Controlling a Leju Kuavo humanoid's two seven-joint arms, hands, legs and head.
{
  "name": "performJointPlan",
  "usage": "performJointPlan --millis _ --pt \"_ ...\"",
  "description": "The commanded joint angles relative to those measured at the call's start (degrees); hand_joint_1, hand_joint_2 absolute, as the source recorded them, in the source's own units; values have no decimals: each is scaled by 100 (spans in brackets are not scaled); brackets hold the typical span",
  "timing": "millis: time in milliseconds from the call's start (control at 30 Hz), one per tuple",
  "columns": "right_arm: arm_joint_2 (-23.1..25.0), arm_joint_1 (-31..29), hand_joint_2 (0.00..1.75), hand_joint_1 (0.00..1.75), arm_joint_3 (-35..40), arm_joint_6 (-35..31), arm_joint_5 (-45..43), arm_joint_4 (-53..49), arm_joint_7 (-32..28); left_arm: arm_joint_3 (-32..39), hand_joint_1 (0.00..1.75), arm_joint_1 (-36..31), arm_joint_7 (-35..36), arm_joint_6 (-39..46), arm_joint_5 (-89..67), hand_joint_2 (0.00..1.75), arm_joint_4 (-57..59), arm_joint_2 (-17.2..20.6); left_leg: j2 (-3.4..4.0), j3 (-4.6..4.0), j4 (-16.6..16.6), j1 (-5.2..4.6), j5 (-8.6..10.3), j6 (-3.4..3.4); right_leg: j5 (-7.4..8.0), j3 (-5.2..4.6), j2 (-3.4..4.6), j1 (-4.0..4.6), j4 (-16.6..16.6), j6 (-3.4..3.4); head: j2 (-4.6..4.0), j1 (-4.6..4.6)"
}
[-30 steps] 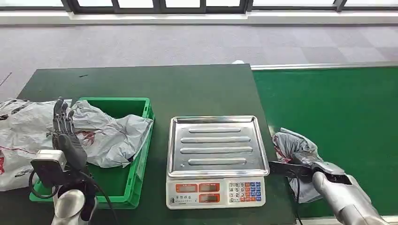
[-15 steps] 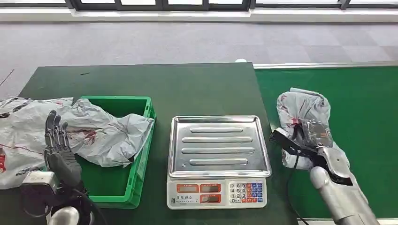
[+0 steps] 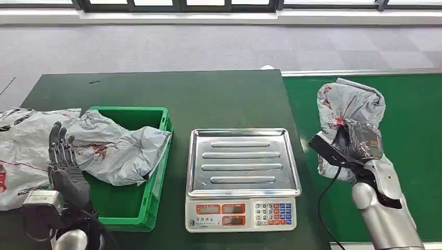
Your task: Moved the parcel from conveyor to table for the left to box.
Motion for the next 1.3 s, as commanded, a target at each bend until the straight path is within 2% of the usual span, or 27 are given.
performJointPlan --millis 33,167,300,333,433,467,533,567,600,667,733,767,800,1000,1133,1300 --pt "197 111 175 175 -567 -8 -72 -239 -131 115 0 -45 55 52 8 0 100 -8 -3 12 -4 -2 4 -3 2 -6 -3 -1 -2 -1 0 0" --pt "216 400 175 175 -834 -129 -228 -509 -93 105 0 13 99 46 49 0 46 -1 -6 19 -8 1 8 -6 1 2 -5 1 -6 -2 0 0" --pt "171 413 175 175 -910 -145 -253 -618 -94 56 0 6 100 19 67 0 108 14 -9 14 -5 -2 7 -5 1 -1 -5 -2 -3 -1 0 0" --pt "256 3 175 175 -642 -227 -474 -466 -653 -29 0 -150 109 -102 129 0 255 7 -5 13 -9 -1 9 -6 5 -2 -1 -1 -8 -2 0 0" --pt "720 -707 175 175 30 -300 -302 -90 -833 -170 0 -434 115 -108 167 0 474 -26 23 -7 -13 -5 15 -9 20 -11 27 -5 -10 -4 0 2" --pt "888 -844 175 175 268 -239 -420 -30 -966 -208 0 -522 133 -129 197 0 524 -29 51 -40 -9 -5 15 -9 34 -28 54 -6 -7 -7 0 0" --pt "1134 -1090 175 175 701 -303 -517 145 -1063 -259 0 -631 162 -125 236 0 578 -40 82 -35 -12 -2 12 -11 39 -30 80 -4 -8 -10 0 2" --pt "1254 -1249 175 175 973 -421 -599 340 -1045 -281 0 -676 171 -111 244 0 612 -40 59 -46 -9 -1 8 -8 27 -28 54 -5 -5 -7 0 0" --pt "1267 -1273 175 175 1059 -474 -596 360 -983 -285 0 -679 174 -106 246 0 612 -36 78 -40 -18 1 16 -17 41 -32 72 -2 -14 -16 0 0" --pt "1170 -1245 175 175 1137 -517 -675 313 -939 -283 0 -656 171 -106 256 0 593 -26 69 -29 -16 5 18 -25 34 -24 63 2 -8 -21 0 0" --pt "1099 -1218 175 175 1136 -535 -727 289 -937 -279 0 -641 168 -111 262 0 588 -20 42 -36 -12 5 29 -27 28 -28 39 3 1 -22 0 0" --pt "1081 -1209 175 175 1125 -541 -742 283 -943 -278 0 -637 167 -112 263 0 586 -19 24 7 -11 2 36 -22 23 -27 23 1 5 -21 0 0" --pt "1082 -1198 175 175 1141 -506 -846 250 -1032 -278 0 -632 167 -126 269 0 586 -24 15 5 -14 4 43 -26 31 -28 19 3 0 -24 2 0" --pt "1610 -1063 175 175 1756 -457 -1044 335 -1274 -403 0 -1010 187 -196 193 0 935 -150 3 -4 -10 6 47 -30 38 -29 13 4 4 -25 0 0" --pt "1671 -1204 175 175 1871 -372 -1017 445 -1200 -425 0 -993 219 -193 145 0 917 -138 5 -9 -7 5 47 -32 38 -38 14 3 8 -27 0 0" --pt "1781 -1545 175 175 2109 172 -1086 1269 -1101 -421 0 -988 211 -225 208 0 971 1 8 -8 -12 3 52 -31 44 -38 17 1 2 -25 0 0"
